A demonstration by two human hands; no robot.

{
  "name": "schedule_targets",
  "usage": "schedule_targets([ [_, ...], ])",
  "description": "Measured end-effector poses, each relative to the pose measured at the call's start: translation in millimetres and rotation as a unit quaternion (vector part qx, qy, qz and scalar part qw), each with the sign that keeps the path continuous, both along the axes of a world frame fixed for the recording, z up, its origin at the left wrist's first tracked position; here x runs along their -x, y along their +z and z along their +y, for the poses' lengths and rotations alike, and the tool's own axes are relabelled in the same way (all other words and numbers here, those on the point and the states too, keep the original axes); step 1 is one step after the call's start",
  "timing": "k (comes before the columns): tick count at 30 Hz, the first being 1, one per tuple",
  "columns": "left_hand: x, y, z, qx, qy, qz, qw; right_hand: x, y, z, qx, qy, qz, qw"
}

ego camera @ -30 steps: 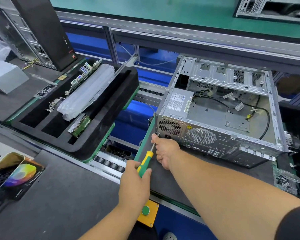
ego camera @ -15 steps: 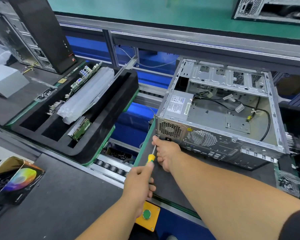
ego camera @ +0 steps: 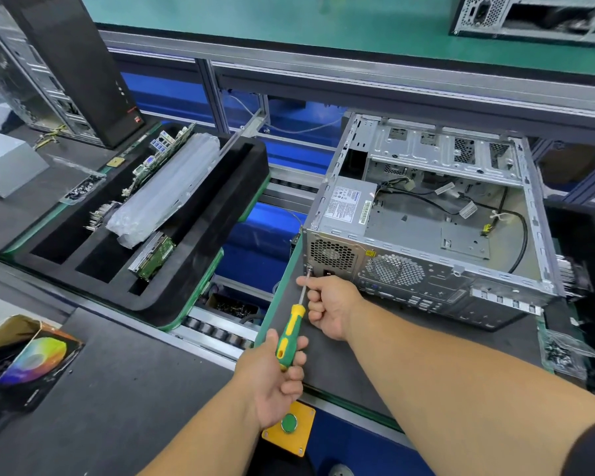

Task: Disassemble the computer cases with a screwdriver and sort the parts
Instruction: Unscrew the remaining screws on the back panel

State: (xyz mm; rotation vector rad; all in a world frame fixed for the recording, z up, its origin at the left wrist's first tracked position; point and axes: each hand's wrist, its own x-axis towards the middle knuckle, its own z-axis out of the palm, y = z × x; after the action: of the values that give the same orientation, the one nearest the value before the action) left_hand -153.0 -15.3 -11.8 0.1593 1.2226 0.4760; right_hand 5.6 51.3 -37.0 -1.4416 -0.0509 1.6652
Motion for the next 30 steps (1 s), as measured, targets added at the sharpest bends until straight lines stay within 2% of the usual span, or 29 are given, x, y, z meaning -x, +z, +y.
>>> schedule_targets([
  [2,1.6,-2.0,0.7,0.003,0.008,-0.012,1.000,-0.9,-1.4,-0.3,0.000,0.017,-0.002,1.000],
  [5,1.9,-5.6,0.4,-0.079,-0.029,0.066,0.994,2.8,-2.9,0.7,-0.006,0.008,-0.014,1.000],
  [9,4.8,-8.6,-4.0,-0.264,-0.080,0.218,0.936,6.1,-4.2,3.2,0.005,-0.007,-0.031,0.999],
  [11,6.9,-13.6,-6.8,-0.301,-0.089,0.275,0.909,7.1,-4.1,4.2,0.013,-0.017,-0.041,0.999],
  [13,5.5,-15.5,-7.0,-0.296,-0.087,0.293,0.905,9.3,-3.5,5.1,0.017,-0.031,-0.049,0.998],
  [16,3.5,-14.8,-4.6,-0.242,-0.069,0.237,0.938,11.2,-0.3,6.1,0.027,-0.049,-0.047,0.997],
  [19,8.9,-12.7,-3.9,-0.207,-0.099,0.205,0.951,9.0,5.7,8.3,0.035,-0.053,-0.003,0.998],
  [22,11.7,-9.9,-5.0,-0.202,-0.141,0.218,0.944,8.0,6.1,9.8,0.037,-0.068,0.036,0.996],
  [30,15.3,-1.9,-9.0,-0.214,-0.158,0.227,0.937,14.6,4.3,11.7,0.032,-0.101,0.047,0.993],
])
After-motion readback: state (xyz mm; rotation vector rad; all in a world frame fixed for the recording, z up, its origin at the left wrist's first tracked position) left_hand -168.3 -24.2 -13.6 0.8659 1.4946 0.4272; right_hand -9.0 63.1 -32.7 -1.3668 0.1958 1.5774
